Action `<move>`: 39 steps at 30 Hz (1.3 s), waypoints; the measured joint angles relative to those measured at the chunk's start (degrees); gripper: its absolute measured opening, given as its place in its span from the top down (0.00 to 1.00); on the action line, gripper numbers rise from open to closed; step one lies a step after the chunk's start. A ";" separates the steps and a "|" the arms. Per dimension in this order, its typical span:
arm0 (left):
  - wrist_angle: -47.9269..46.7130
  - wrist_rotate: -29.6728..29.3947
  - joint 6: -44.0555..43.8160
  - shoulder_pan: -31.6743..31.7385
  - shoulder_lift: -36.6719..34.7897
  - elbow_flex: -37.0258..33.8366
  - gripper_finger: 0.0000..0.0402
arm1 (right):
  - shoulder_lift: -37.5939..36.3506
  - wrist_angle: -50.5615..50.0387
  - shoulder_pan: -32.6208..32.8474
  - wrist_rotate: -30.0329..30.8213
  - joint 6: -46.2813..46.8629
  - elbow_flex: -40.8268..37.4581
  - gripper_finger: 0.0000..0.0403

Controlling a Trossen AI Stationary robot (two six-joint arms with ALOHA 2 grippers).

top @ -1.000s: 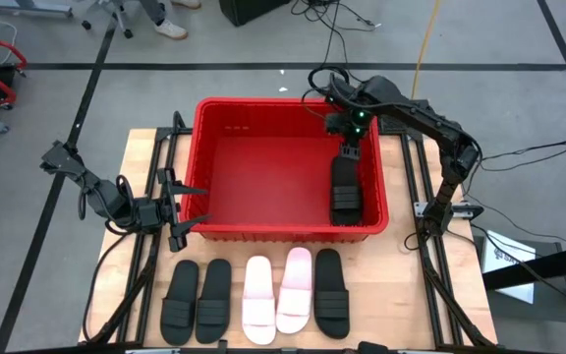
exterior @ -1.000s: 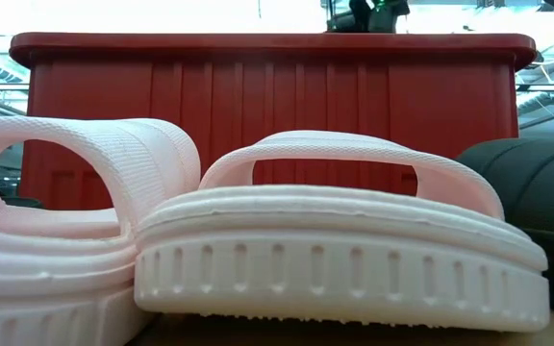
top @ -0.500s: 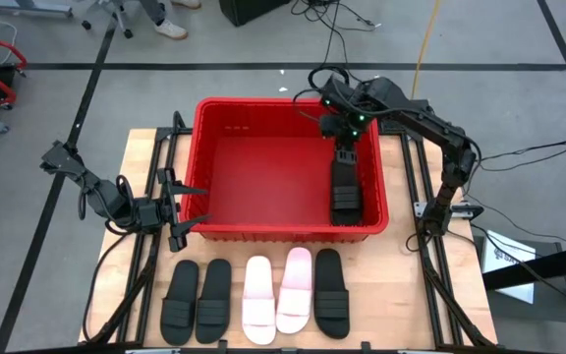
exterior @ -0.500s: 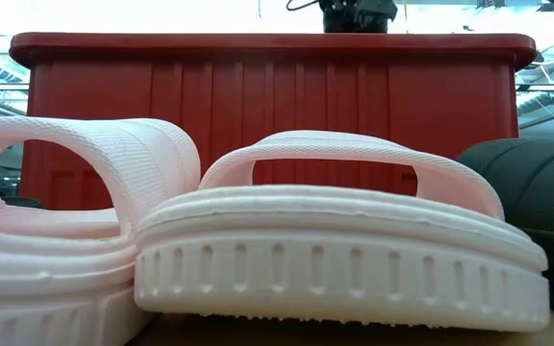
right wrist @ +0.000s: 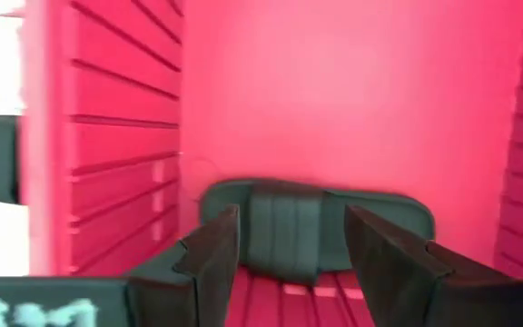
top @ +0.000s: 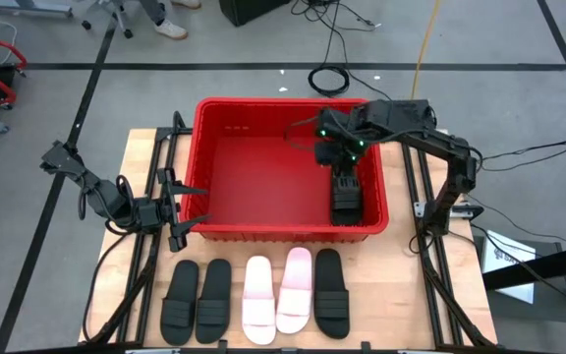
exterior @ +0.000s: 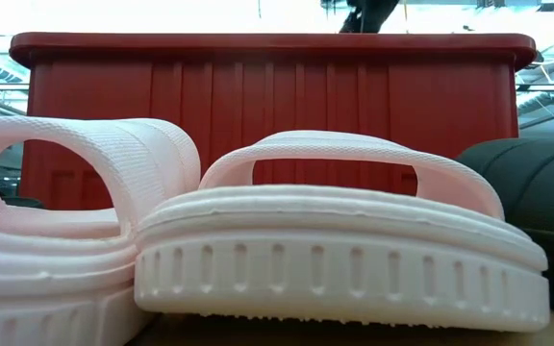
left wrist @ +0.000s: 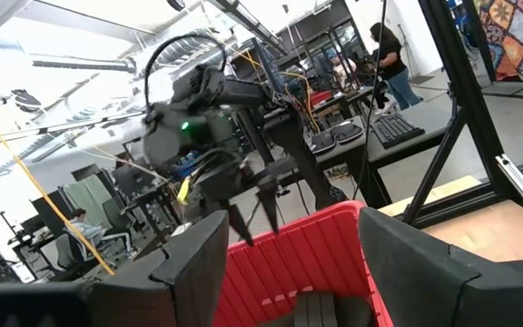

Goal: Pick and place slides into bin
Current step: Put the black slide into the red container

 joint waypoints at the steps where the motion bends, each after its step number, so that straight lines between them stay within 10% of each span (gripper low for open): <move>1: -0.01 0.00 0.00 0.01 0.00 0.00 0.37 | -0.31 -0.01 1.02 0.02 0.52 0.00 0.53; 25: -0.39 0.00 -1.42 0.01 0.00 0.00 0.37 | -2.22 6.76 28.04 4.72 13.48 -0.65 0.54; 39: -0.37 0.00 -2.54 0.00 0.00 0.00 0.37 | -2.15 15.39 39.24 10.58 22.61 -14.46 0.55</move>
